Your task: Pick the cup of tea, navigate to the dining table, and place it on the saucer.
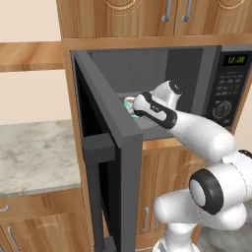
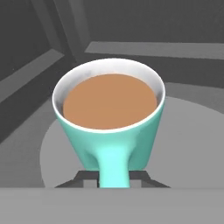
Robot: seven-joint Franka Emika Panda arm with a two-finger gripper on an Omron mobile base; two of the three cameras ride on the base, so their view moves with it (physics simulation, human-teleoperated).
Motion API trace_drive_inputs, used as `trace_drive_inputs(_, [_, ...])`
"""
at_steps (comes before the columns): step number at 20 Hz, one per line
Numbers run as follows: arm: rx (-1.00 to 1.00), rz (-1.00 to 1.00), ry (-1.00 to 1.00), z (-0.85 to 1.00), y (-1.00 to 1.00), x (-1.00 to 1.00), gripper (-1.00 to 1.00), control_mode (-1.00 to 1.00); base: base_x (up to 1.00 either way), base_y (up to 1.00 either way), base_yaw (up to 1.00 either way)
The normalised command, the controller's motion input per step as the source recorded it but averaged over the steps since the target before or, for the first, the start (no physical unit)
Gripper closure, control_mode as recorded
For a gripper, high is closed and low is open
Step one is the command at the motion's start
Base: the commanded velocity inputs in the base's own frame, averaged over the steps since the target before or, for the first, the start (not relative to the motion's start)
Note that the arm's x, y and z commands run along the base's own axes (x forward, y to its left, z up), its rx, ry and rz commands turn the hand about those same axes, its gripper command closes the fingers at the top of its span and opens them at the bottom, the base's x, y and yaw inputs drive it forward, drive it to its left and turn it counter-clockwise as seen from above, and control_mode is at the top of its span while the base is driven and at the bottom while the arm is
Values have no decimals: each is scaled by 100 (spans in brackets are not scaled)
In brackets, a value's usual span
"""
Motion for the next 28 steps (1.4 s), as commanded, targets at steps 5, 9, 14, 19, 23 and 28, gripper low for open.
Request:
trace_drive_inputs(5, [1,0,-6,64,-11,-99,100,-100,0,0,0])
trace_drive_inputs(9, [0,0,-3,66,-15,-100,100,-100,0,0,0])
trace_drive_inputs(14, [-7,0,4,69,-22,-100,100,-100,0,0,0])
trace_drive_inputs(19, [-9,0,12,37,-38,-100,100,-100,0,0,0])
trace_drive_inputs(23, [-5,1,6,27,-48,-100,100,-100,0,0,0])
trace_drive_inputs(28, [0,1,1,42,-27,-100,100,-100,0,0,0])
